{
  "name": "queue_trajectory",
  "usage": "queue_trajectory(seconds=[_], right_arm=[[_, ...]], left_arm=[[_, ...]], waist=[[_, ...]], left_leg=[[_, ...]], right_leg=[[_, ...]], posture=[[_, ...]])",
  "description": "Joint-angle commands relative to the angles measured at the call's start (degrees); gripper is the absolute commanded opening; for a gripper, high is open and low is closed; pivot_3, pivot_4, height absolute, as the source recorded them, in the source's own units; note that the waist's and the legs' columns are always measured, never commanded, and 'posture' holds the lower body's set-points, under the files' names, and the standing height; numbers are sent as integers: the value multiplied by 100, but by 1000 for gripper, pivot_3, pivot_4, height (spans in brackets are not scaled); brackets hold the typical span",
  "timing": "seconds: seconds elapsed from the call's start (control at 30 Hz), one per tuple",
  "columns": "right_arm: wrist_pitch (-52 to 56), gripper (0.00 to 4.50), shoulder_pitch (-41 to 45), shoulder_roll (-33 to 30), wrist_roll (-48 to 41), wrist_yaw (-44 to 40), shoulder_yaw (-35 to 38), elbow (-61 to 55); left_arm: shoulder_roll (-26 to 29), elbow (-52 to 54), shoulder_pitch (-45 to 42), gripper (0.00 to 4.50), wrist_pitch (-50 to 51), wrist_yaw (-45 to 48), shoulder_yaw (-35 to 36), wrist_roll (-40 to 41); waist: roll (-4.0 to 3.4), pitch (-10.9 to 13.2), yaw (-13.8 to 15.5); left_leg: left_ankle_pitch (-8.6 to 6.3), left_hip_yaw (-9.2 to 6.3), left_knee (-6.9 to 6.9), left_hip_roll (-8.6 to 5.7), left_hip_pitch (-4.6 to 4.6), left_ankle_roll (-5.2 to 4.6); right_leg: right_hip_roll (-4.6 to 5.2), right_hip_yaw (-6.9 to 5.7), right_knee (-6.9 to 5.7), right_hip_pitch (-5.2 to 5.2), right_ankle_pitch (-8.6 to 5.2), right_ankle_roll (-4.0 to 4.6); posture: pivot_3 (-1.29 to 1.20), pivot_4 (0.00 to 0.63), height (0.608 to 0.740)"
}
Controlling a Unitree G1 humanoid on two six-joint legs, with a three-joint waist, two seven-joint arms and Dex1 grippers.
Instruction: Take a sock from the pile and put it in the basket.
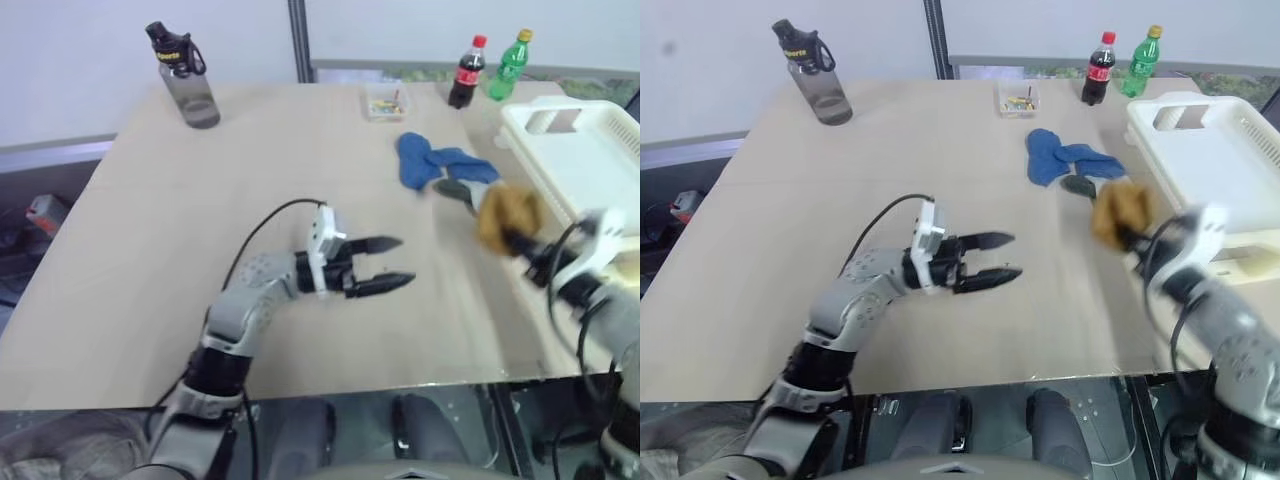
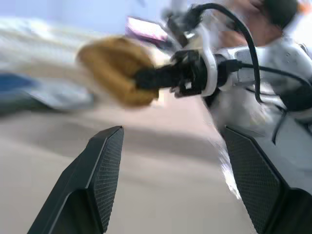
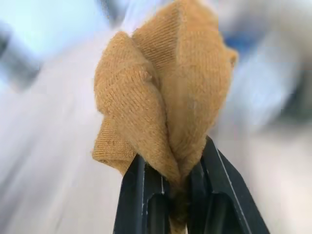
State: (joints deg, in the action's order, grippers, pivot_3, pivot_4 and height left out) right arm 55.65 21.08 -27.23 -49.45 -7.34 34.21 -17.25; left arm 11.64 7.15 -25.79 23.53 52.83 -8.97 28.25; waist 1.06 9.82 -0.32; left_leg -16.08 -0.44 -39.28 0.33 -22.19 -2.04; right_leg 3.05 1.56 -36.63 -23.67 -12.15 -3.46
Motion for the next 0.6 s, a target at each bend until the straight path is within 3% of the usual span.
queue_trajectory(seconds=[0.03,0.17,0.33,0.43,0.47,0.57,0.6], right_arm=[[-407,42,1048,-686,370,308,395,1378],[-1164,42,2338,-1505,1321,97,-100,3938],[-2579,42,3658,-1889,2264,-552,-626,7236],[-3031,42,3922,-1931,2600,-905,-815,8318],[-3133,1018,3946,-1948,2699,-912,-854,8569],[-3215,2201,3955,-2031,2881,-914,-900,8880],[-3186,2794,3953,-2071,2937,-976,-936,8895]], left_arm=[[-353,108,-282,3470,-95,-586,50,-87],[-577,14,-428,3470,-114,-1043,-107,-364],[-702,46,-465,3470,-341,-1415,-106,-663],[-735,105,-462,3470,-314,-1593,-117,-759],[-735,150,-437,3470,-292,-1617,-137,-761],[-721,254,-364,3470,-209,-1641,-188,-757],[-722,287,-343,3470,-167,-1658,-200,-746]], waist=[[-2,0,13],[-13,-4,-5],[-17,-6,-77],[-21,-4,-42],[-22,-4,-24],[-23,-5,-25],[-23,-5,-24]], left_leg=[[0,2,6,-5,-8,-1],[0,19,16,0,-28,0],[-1,39,34,2,-42,-1],[-1,39,37,2,-46,-2],[-1,36,38,2,-53,-2],[0,36,38,0,-63,0],[0,36,38,-1,-63,0]], right_leg=[[0,-6,2,-5,0,0],[-6,-16,10,-22,0,3],[-6,-2,36,-36,2,1],[-5,-4,45,-37,3,0],[-4,-8,51,-37,3,0],[1,-11,71,-34,6,-6],[3,-10,76,-32,7,-7]], posture=[[0,150,740],[0,150,740],[0,150,740],[0,150,740],[0,150,740],[0,150,740],[0,150,740]])
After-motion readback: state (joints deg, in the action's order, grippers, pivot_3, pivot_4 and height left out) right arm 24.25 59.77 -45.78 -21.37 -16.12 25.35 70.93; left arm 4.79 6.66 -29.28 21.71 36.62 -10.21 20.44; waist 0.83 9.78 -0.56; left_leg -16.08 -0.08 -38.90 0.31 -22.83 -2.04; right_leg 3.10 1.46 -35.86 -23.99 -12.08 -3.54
